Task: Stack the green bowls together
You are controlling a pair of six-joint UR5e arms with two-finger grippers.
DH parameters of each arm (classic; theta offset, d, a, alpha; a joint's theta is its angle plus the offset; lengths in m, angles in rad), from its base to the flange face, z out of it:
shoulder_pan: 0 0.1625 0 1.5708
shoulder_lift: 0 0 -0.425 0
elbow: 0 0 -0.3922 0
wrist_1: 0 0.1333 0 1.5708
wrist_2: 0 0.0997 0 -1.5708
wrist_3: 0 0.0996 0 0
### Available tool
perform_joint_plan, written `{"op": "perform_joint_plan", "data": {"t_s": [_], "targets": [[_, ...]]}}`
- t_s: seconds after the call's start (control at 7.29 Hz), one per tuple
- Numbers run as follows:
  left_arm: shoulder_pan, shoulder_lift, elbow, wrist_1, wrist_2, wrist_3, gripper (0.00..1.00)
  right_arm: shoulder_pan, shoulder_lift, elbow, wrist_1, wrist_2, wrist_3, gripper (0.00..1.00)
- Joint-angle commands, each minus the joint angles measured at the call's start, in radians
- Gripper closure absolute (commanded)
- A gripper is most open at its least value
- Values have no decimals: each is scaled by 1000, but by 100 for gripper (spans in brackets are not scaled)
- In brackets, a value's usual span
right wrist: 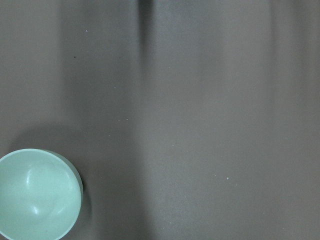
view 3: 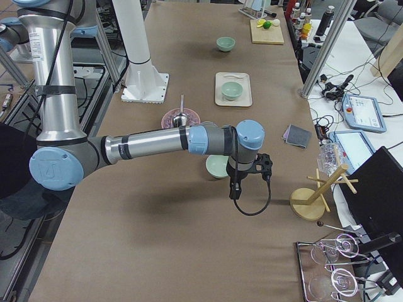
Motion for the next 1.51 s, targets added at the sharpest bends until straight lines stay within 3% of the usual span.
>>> {"op": "perform_joint_plan", "data": {"t_s": [0.0,1.24,1.37], "targets": [[0,0,1,0,0,0,2,0,-1,4,0,2,2,0],[2,-20,-13,-6,0,-2,2,0,0,9,0,5,3,0],[3,-15,-13,-97,0,-2,2,0,0,10,0,5,3,0]]}}
